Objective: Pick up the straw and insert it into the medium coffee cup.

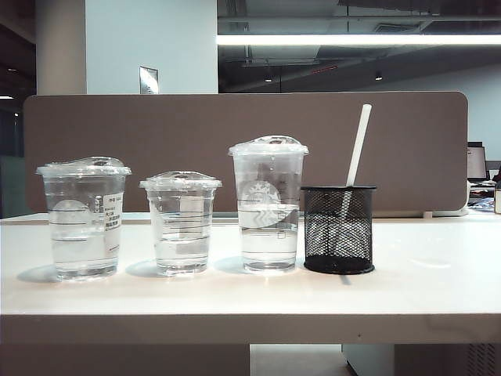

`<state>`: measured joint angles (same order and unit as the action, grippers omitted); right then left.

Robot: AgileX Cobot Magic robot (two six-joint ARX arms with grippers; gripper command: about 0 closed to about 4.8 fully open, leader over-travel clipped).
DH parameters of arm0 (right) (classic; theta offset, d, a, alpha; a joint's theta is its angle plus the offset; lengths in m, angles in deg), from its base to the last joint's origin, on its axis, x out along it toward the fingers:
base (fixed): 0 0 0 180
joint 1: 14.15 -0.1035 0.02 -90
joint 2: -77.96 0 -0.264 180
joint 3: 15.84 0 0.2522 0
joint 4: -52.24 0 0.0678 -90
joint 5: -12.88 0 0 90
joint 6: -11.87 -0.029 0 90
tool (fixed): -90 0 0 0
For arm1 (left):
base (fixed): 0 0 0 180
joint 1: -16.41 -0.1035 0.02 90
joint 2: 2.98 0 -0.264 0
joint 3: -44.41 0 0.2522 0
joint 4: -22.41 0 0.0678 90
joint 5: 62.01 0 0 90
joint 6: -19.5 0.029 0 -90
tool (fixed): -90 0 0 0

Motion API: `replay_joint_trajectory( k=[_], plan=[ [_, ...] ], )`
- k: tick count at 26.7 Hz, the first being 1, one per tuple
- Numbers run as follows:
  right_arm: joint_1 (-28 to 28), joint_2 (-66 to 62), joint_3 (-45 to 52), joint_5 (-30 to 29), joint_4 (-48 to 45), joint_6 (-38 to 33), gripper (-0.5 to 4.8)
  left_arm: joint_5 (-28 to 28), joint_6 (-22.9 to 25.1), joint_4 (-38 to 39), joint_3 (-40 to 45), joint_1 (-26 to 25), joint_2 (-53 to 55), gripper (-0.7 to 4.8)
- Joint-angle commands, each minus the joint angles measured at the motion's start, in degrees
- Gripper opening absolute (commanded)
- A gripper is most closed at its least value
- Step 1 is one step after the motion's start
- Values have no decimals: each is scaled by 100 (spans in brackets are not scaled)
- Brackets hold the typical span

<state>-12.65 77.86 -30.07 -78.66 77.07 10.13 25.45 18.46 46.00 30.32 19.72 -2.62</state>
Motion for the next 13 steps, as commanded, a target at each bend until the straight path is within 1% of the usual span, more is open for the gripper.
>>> replay_joint_trajectory(
  k=[1,9,13],
  plan=[
    [-7,9,42,-7,-76,-13,0,24,63,61,-17,0,4,-4],
    [-7,9,42,-4,-76,-13,0,39,39,66,-17,-17,4,-4],
    [-7,9,42,-4,-79,-13,0,39,11,63,-17,-105,4,-4]
  ],
)
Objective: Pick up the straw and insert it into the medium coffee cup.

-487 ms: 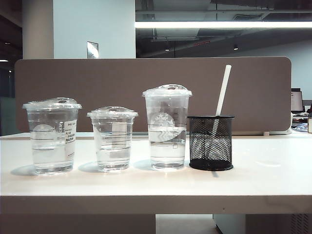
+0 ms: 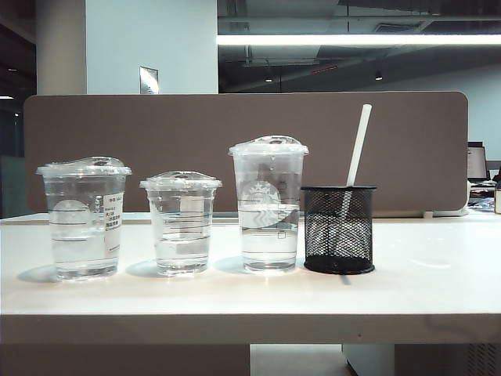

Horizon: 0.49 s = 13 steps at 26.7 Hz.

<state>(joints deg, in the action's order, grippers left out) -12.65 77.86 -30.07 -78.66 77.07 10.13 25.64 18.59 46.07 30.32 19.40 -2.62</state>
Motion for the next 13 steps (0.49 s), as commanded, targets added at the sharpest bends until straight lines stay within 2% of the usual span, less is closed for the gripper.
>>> replay_joint_trajectory(
  k=[1,4,6,11,13],
  plan=[
    [-7,9,42,-7,-76,-13,0,20,-2,37,-17,-92,4,-4],
    [-7,9,42,-4,-76,-13,0,17,-146,-448,-120,-61,4,-4],
    [-7,9,42,-4,-76,-13,0,-48,-151,-625,-671,44,7,-4],
    [-7,7,42,-4,-76,-13,0,-682,-170,745,-2645,221,7,-4],
    [-7,9,42,-4,-76,-13,0,-1239,-173,2061,-3727,247,7,-4]
  ],
)
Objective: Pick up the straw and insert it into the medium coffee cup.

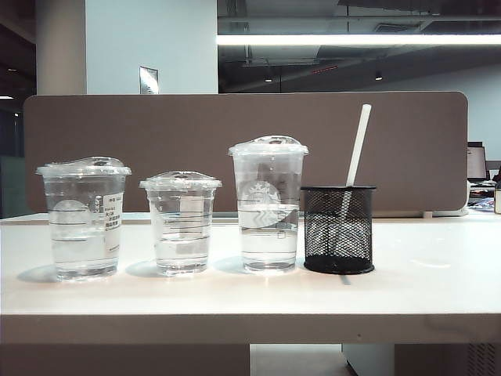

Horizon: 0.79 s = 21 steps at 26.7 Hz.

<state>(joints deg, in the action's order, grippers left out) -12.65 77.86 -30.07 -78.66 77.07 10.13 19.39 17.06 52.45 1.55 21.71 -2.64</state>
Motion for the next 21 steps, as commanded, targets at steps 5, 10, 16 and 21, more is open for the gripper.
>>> replay_joint_trajectory(
  k=[5,10,16,21],
  plan=[
    [-7,9,42,-4,-76,-13,0,-1071,0,3517,-2343,13,13,-4],
    [-7,7,42,-4,-76,-13,0,-1080,46,5051,-3292,13,13,-4],
    [-7,9,42,-4,-76,-13,0,-1078,24,5132,-3442,13,15,-4],
    [-7,9,42,-4,-76,-13,0,-1436,-608,5517,-3445,15,15,-4]
  ],
)
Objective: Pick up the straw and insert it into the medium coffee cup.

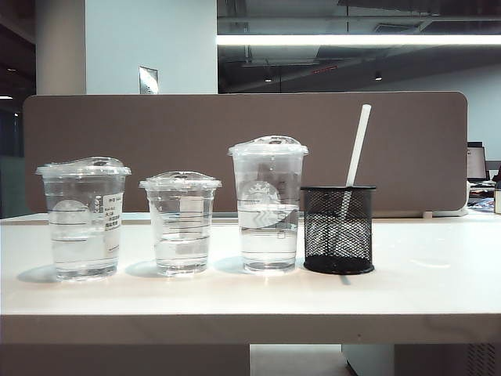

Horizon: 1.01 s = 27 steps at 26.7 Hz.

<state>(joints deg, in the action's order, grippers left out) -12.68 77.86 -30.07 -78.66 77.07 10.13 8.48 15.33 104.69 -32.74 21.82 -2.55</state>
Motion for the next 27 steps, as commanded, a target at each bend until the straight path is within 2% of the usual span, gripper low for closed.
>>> replay_joint_trajectory(
  k=[1,4,5,6,8,9,12,14,15,17,19,22,27],
  plan=[
    [-4,9,42,-4,-76,-13,0,-492,-516,415,-15,4,7,-4],
    [-4,9,42,-7,-76,-13,0,-1213,-577,643,-13,0,7,-4],
    [-4,7,42,-9,-85,-13,0,-2013,-592,625,-13,2,13,-3],
    [-7,7,42,-13,-85,-13,0,-2365,-586,599,-13,2,28,-3],
    [-7,7,42,-15,-96,-15,0,-2938,-376,601,-9,0,31,-3],
    [-9,9,42,-17,-109,-17,0,-3027,-284,601,-7,0,31,-3],
    [-9,9,42,-9,-122,-81,-1,-2710,-195,597,-7,0,31,-3],
    [-9,9,11,-9,-205,-678,-1,-2050,-367,599,-4,0,31,-3],
    [-7,7,-118,17,-308,-1475,-3,-1443,-400,610,-4,0,28,-3],
    [-4,4,-367,33,-166,-1823,-5,-1062,-369,608,-4,2,28,-3],
    [-9,-9,-887,26,426,-1775,-5,-688,-319,564,-4,2,28,-3],
    [-9,-57,-1768,4,1261,-1471,-5,-601,-334,518,-4,2,28,-3],
    [-7,-769,-3871,-411,2673,52,-5,-616,-332,404,-4,2,28,-3]
  ],
)
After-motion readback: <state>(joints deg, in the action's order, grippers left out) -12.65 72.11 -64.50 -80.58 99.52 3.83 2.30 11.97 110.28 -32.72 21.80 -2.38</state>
